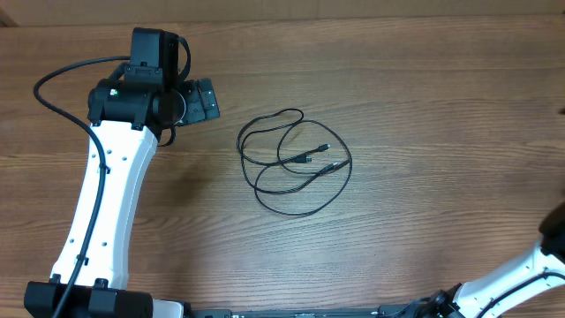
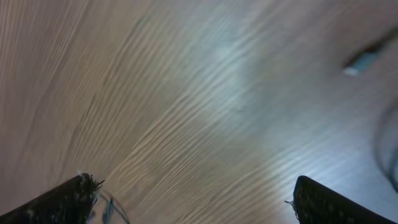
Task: Untangle cables
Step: 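Move the right gripper to the remaining cables and grasp one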
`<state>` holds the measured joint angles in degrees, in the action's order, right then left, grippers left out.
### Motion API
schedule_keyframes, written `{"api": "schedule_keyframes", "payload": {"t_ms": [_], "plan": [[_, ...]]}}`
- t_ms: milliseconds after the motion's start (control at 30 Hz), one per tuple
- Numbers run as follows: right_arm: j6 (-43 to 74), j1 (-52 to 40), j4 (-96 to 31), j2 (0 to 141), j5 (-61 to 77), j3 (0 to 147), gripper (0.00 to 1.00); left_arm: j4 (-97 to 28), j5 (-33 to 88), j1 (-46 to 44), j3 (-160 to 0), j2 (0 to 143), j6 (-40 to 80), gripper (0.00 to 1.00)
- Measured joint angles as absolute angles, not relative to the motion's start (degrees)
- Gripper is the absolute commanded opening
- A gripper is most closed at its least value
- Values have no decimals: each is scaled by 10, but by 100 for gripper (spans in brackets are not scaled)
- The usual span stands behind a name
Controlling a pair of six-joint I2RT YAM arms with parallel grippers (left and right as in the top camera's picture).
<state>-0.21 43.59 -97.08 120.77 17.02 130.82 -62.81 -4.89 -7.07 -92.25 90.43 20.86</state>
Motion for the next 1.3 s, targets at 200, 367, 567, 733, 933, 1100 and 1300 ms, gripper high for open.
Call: {"api": "schedule_keyframes", "payload": {"t_ms": [200, 367, 567, 733, 933, 1100, 1300], "plan": [[-9, 297, -965, 1208, 187, 1308, 100, -628, -49, -71, -922, 904, 209, 100], [-11, 195, -962, 1208, 272, 1308, 100, -628, -49, -71, -923, 904, 209, 100], [80, 64, -901, 1208, 316, 1303, 100, -628, -49, -71, -922, 904, 209, 100], [170, -33, -818, 1208, 326, 1257, 100, -628, -49, -71, -923, 904, 209, 100], [294, -130, -681, 1208, 329, 1138, 100, -628, -49, -71, -922, 904, 209, 100], [366, -189, -592, 1208, 329, 1044, 100, -628, -49, -71, -922, 904, 209, 100], [447, -242, -430, 1208, 321, 959, 89, -628, -49, -71, -923, 904, 209, 100]]}}
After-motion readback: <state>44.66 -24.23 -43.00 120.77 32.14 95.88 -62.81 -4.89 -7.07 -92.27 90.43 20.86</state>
